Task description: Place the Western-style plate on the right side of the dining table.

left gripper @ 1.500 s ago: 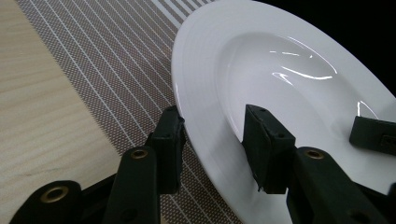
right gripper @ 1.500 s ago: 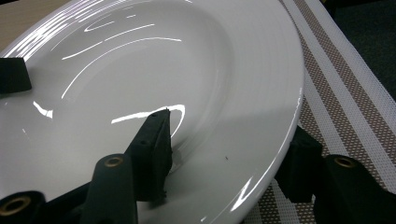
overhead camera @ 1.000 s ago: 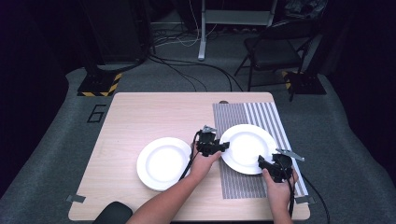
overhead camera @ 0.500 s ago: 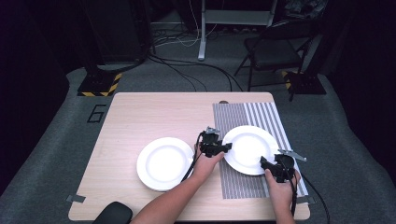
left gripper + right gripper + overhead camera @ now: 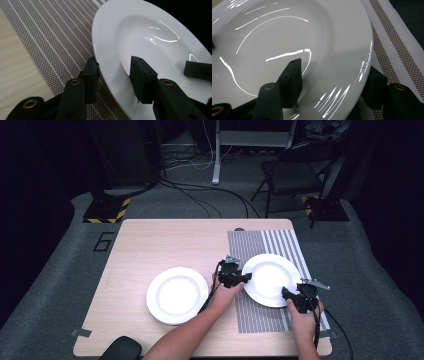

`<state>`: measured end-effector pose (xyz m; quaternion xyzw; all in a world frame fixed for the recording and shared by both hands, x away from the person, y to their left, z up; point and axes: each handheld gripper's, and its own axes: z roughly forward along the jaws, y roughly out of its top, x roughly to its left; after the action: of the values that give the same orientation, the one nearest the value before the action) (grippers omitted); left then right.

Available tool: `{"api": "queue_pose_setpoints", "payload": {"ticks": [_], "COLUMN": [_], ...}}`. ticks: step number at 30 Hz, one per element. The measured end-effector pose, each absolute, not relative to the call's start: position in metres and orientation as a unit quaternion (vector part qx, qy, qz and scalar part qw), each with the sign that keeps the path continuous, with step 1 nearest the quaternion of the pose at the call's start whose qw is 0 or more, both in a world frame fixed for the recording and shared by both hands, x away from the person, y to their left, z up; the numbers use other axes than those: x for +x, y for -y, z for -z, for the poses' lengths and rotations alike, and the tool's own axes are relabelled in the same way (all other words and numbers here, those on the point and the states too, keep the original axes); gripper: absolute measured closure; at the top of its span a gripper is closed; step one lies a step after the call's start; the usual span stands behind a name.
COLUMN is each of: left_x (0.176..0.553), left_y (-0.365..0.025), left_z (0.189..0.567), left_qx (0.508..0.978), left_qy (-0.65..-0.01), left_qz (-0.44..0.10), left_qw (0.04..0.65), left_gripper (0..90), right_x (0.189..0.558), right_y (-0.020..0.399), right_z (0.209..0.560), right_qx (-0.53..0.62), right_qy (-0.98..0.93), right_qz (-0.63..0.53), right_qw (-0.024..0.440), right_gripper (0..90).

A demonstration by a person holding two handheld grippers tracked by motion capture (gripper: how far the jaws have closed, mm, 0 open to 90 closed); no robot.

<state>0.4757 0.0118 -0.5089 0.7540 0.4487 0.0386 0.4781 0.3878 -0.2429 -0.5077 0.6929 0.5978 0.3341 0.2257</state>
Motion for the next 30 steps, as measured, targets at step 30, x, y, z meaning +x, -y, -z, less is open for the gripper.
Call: {"api": "queue_pose_setpoints", "payload": {"ticks": [30], "left_x": [0.483], "left_y": [-0.0074], "left_z": [0.5179], "left_qx": [0.753], "left_qy": [-0.46], "left_qz": [-0.036], "left_qw": [0.468], "left_gripper": [59.6], "right_x": [0.3924], "right_y": [0.2452], "right_z": [0.5137], "right_qx": [0.701], "right_qy": [-0.596], "right_qz": [-0.326], "right_qw": [0.216], "right_gripper": [42.3]}}
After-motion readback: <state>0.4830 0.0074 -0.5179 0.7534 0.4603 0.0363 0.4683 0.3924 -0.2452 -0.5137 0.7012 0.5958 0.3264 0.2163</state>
